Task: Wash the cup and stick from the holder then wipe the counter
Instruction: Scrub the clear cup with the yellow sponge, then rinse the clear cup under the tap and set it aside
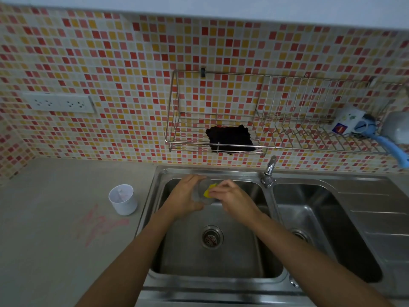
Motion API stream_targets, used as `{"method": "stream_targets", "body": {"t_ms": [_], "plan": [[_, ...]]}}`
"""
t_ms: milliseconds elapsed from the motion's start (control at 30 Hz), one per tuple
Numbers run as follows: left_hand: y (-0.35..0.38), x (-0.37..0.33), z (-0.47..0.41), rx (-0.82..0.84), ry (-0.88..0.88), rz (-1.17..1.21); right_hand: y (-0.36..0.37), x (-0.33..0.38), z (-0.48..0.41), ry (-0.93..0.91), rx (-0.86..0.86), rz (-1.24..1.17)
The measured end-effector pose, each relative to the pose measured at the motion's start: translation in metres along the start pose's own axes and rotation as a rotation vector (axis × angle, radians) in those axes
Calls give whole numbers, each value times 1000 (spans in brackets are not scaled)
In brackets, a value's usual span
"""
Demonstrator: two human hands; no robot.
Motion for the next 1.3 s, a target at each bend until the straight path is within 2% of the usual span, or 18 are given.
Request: {"method": "stream_targets", "body": {"t_ms": [133, 167, 233, 400, 500, 567, 733, 933, 1067, 1167, 1300], "plan": [[11, 18, 6, 50, -83, 30, 31, -17, -5, 204, 328, -249], [11, 23, 9, 38, -103, 54, 29, -24, -7, 257, 361, -285], [3, 33, 14, -10, -139, 93, 3, -36, -19, 352, 268, -374], [-26, 53, 13, -100, -200, 94, -85, -46, -73, 440, -207, -521], [-40, 61, 7, -140, -238, 93, -104, -52, -111, 469, -352, -526], [-47, 64, 3, -165, -240, 99, -106, -58, -136, 489, -390, -513], [-49, 77, 0, -178, -242, 123, -70, -74, -187, 554, -242, -411], [-45, 104, -6, -164, -289, 183, -29, -81, -208, 559, -37, -238], [-34, 114, -15, -124, -297, 176, -17, -91, -207, 573, -8, -229], [-23, 114, -22, -105, -297, 192, -34, -82, -201, 537, -133, -268], [-4, 110, -24, -92, -296, 225, -86, -41, -145, 306, -577, -258]]}}
Point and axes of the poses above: each hand's wrist, its own z-axis away from the middle knuckle, its own y-axis out of the palm, x = y × z, the point moved 10 cm from there along -z, towards the middle knuckle, and after that the axes turned 3 degrees about x, right-handed, at the moved point
